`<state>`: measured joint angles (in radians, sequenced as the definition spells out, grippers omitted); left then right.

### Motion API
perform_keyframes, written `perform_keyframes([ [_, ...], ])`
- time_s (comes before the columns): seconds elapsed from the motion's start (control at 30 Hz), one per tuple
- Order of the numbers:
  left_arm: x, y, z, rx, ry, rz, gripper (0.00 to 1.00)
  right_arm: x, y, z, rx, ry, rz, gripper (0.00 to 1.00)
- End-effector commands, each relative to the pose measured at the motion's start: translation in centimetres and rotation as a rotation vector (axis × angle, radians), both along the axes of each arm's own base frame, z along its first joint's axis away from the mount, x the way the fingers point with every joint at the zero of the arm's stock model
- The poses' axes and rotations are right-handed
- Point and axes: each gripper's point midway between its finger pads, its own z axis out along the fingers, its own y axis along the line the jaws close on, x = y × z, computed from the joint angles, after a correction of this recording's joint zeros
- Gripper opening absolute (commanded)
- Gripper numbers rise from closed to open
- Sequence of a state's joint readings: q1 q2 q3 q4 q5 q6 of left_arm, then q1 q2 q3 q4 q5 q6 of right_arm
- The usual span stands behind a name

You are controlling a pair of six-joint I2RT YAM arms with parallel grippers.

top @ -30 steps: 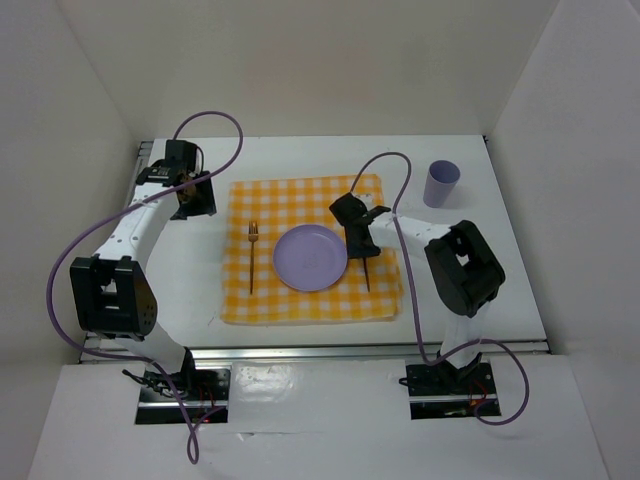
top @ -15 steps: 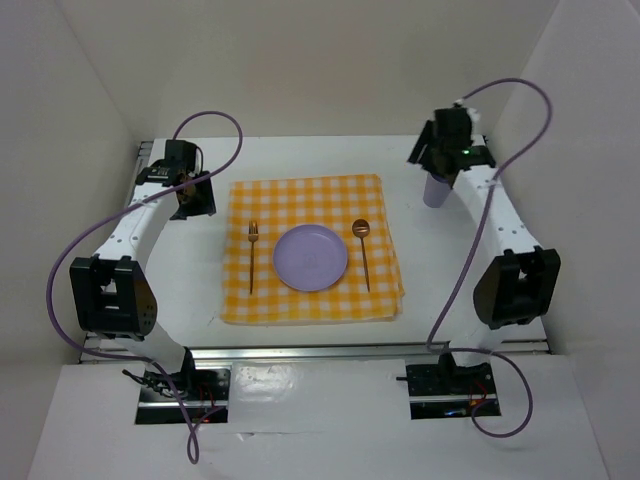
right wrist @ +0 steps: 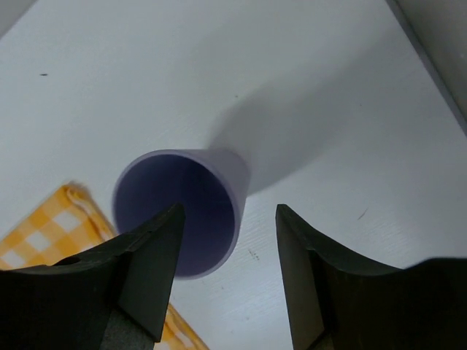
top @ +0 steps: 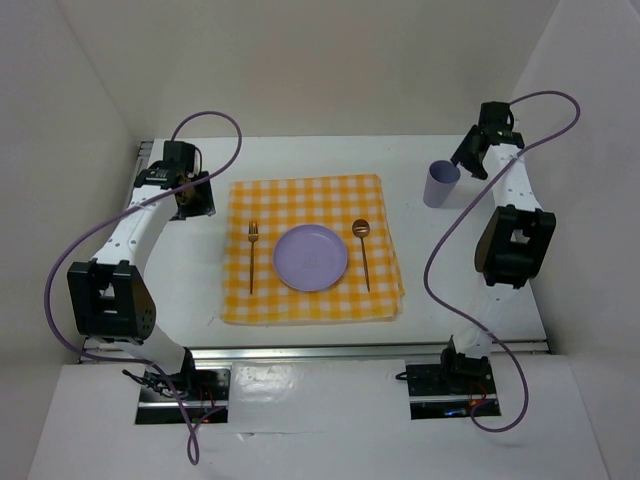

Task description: Set the dinner table for one person

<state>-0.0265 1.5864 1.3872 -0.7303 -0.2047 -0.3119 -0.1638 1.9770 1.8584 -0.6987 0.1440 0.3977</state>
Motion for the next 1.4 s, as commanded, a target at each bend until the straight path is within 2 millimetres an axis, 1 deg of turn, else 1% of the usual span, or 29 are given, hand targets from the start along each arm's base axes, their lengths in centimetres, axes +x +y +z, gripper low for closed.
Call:
perform_keyframes([
  [0.0, 0.1, 0.4, 1.3, 0.016, -0.046, -0.006, 0.69, 0.6, 0.1, 0.4, 0.012, 0.008, 0.023, 0.6],
  [0.07, 0.1, 0.4, 1.3, 0.016, -0.046, -0.006, 0.69, 0.7, 0.3, -0.6, 0.024, 0.024, 0.032, 0.58],
  [0.1, 0.1, 0.4, 1.3, 0.016, -0.046, -0.006, 0.69, 0.2, 0.4, -1.7, 0.029, 0.053, 0.031, 0.56],
  [0.2, 0.2, 0.8, 1.0, 0.016, -0.036, 0.003, 0.69, -0.1, 0.9, -2.8, 0.048, 0.064, 0.045, 0.49],
  [0.23, 0.2, 0.8, 1.0, 0.016, -0.036, 0.003, 0.69, -0.1, 0.9, -2.7, 0.046, 0.053, 0.046, 0.47],
  [0.27, 0.2, 0.8, 1.0, 0.016, -0.036, 0.003, 0.69, -0.3, 0.9, -3.2, 0.047, 0.061, 0.045, 0.45],
  [0.3, 0.2, 0.8, 0.6, 0.017, -0.026, 0.003, 0.69, -0.3, 0.9, -3.2, 0.047, 0.061, 0.045, 0.42],
  [0.33, 0.2, 0.8, 0.6, 0.017, -0.026, 0.003, 0.69, -0.5, 0.9, -3.6, 0.049, 0.071, 0.045, 0.32],
  [0.43, 0.2, 0.8, 0.6, 0.017, -0.026, 0.003, 0.69, -0.6, 0.6, -3.6, 0.029, 0.076, 0.041, 0.11],
  [0.47, 0.2, 0.8, 0.6, 0.017, -0.026, 0.003, 0.69, -0.8, 0.6, -4.4, 0.033, 0.099, 0.041, 0.04],
  [0.57, 0.2, 0.8, 0.6, 0.017, -0.026, 0.003, 0.69, -0.8, 0.6, -4.9, 0.031, 0.122, 0.049, 0.02],
  [0.6, 0.2, 0.8, 0.6, 0.017, -0.026, 0.003, 0.69, -0.8, 0.4, -4.9, 0.024, 0.124, 0.043, 0.0],
  [0.67, 0.2, 0.8, 0.6, 0.017, -0.026, 0.003, 0.69, -0.8, 0.4, -4.7, 0.024, 0.124, 0.043, 0.0],
  [0.77, 0.4, 0.8, 1.1, 0.016, -0.046, 0.003, 0.69, -0.3, 1.0, -2.1, -0.006, 0.071, 0.069, 0.0],
  [0.83, 0.4, 0.6, 1.1, 0.009, -0.046, -0.002, 0.69, 0.4, 3.2, 1.2, -0.055, 0.005, 0.109, 0.0],
  [0.9, 0.4, 0.6, 1.1, 0.009, -0.046, -0.002, 0.69, 0.9, 5.4, 2.9, -0.094, -0.023, 0.151, 0.0],
  [0.93, 0.4, 0.6, 1.1, 0.009, -0.046, -0.002, 0.69, 1.2, 7.8, 3.7, -0.122, -0.04, 0.197, 0.0],
  [0.97, 0.4, 0.6, 1.1, 0.009, -0.046, -0.002, 0.69, 1.5, 9.2, 5.2, -0.123, -0.067, 0.222, 0.0],
  [1.0, 0.4, 0.6, 1.1, 0.009, -0.046, -0.002, 0.69, 1.7, 10.5, 5.3, -0.122, -0.067, 0.246, 0.0],
  [1.03, 0.6, 0.6, 1.4, 0.009, -0.055, -0.002, 0.69, 1.5, 13.3, 5.7, -0.121, -0.075, 0.3, 0.0],
  [1.07, 0.6, 0.6, 1.4, 0.009, -0.055, -0.002, 0.69, 1.8, 14.7, 5.8, -0.12, -0.082, 0.326, 0.0],
  [1.13, 0.6, 0.6, 1.4, 0.009, -0.055, -0.002, 0.69, 2.0, 17.3, 4.6, -0.125, -0.063, 0.369, 0.0],
  [1.17, 0.4, 0.6, 1.0, 0.009, -0.044, -0.002, 0.69, 2.0, 19.3, 4.5, -0.132, -0.068, 0.401, 0.0],
  [1.2, 0.3, 0.6, 1.4, 0.009, -0.053, -0.002, 0.69, 2.1, 20.4, 4.2, -0.132, -0.066, 0.42, 0.0],
  [1.23, 0.1, 0.6, 1.0, 0.009, -0.044, -0.002, 0.69, 2.5, 21.3, 3.0, -0.139, -0.048, 0.432, 0.0],
  [1.27, 0.0, 0.7, 1.4, 0.014, -0.053, -0.009, 0.69, 2.4, 22.9, 2.5, -0.139, -0.039, 0.462, 0.0],
  [1.3, 0.2, 0.8, 1.5, 0.021, -0.062, -0.004, 0.69, 2.7, 23.6, 3.1, -0.144, -0.053, 0.466, 0.0],
  [1.33, 0.2, 0.8, 1.5, 0.021, -0.063, -0.004, 0.69, 2.7, 24.2, 1.5, -0.148, -0.015, 0.48, 0.0],
  [1.37, 0.1, 0.8, 1.2, 0.021, -0.053, -0.004, 0.69, 2.8, 24.9, 1.9, -0.166, -0.024, 0.48, 0.0],
])
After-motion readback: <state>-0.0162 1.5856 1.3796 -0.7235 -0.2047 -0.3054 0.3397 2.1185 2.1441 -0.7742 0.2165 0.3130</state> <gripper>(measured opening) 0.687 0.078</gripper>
